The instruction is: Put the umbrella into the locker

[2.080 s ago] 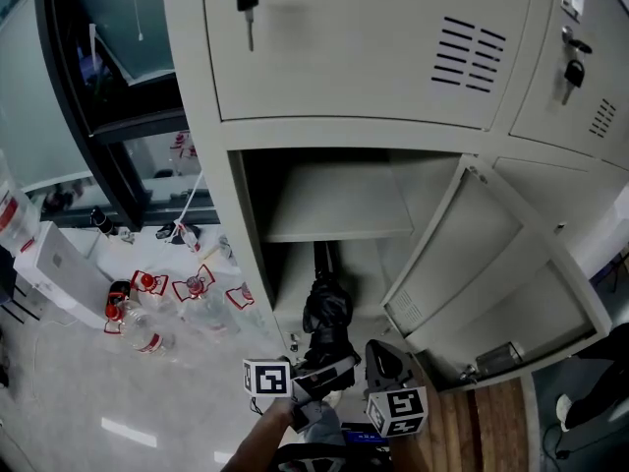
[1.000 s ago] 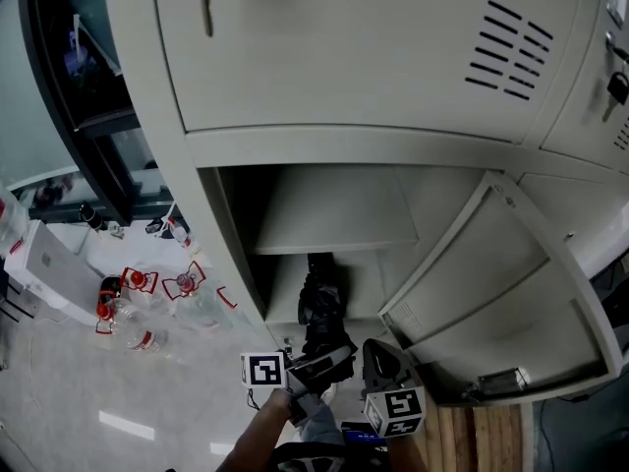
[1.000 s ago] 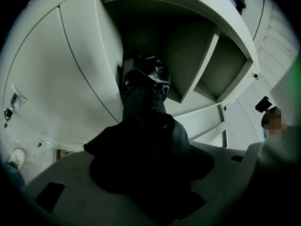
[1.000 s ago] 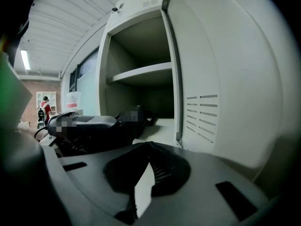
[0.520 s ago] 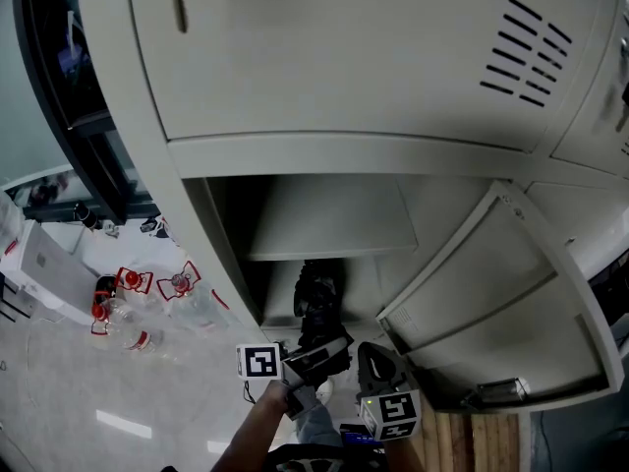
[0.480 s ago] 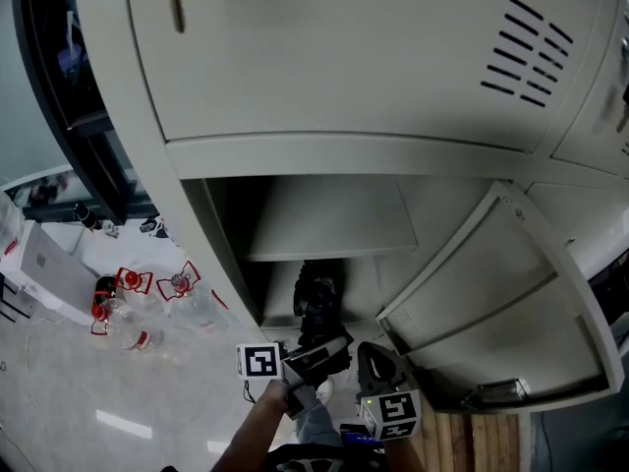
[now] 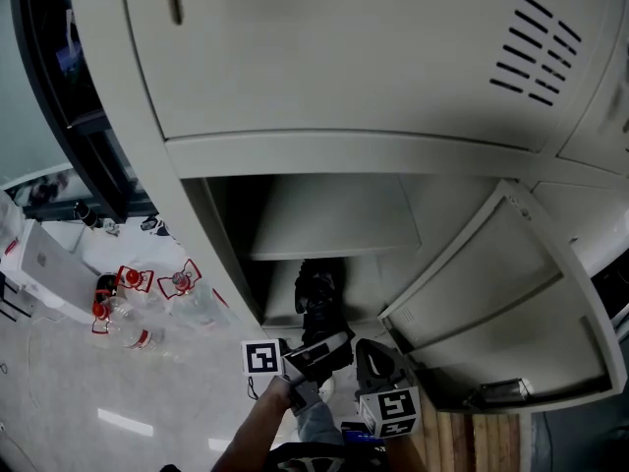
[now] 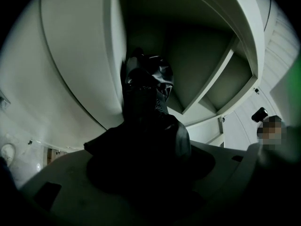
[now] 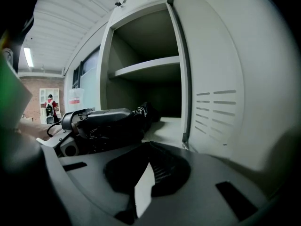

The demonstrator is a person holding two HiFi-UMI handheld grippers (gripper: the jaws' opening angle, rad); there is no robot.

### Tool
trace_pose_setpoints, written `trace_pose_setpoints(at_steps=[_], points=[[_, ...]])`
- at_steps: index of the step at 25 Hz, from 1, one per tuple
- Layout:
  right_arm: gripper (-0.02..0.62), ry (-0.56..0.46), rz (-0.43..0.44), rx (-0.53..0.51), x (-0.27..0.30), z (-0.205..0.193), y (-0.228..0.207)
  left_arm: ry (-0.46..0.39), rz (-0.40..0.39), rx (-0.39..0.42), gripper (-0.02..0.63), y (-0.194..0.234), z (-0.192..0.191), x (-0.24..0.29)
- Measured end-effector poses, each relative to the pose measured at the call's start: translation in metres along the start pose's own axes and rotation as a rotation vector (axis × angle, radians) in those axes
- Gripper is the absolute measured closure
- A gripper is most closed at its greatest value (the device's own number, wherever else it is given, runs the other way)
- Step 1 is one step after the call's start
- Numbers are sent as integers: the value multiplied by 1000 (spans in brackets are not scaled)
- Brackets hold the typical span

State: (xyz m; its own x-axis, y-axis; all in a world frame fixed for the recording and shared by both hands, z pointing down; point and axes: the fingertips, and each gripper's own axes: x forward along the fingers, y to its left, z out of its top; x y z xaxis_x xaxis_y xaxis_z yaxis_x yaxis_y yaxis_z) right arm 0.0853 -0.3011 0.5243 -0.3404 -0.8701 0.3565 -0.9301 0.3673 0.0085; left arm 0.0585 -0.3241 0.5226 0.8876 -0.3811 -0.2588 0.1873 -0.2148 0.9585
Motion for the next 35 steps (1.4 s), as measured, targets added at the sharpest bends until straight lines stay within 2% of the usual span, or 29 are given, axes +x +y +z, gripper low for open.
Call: trace_pose_setpoints(at_steps=[10,15,20,29,35], points=[[595,-8,6,2,-5,1,7,0,64,20,261,6,1,-3],[595,-16,0,0,-10,3,8,-11,99,55,258,7,4,-6],[595,-32,-10,-3,-15,8,8,-15,188,148,258,9,8,-17],[595,-48,-11,-5,-27,8,13,-53,215,175,258,1,0,-36],[595,-71,7,-15,-37,13,24,-77,261,241,258,-9,-3,-58]])
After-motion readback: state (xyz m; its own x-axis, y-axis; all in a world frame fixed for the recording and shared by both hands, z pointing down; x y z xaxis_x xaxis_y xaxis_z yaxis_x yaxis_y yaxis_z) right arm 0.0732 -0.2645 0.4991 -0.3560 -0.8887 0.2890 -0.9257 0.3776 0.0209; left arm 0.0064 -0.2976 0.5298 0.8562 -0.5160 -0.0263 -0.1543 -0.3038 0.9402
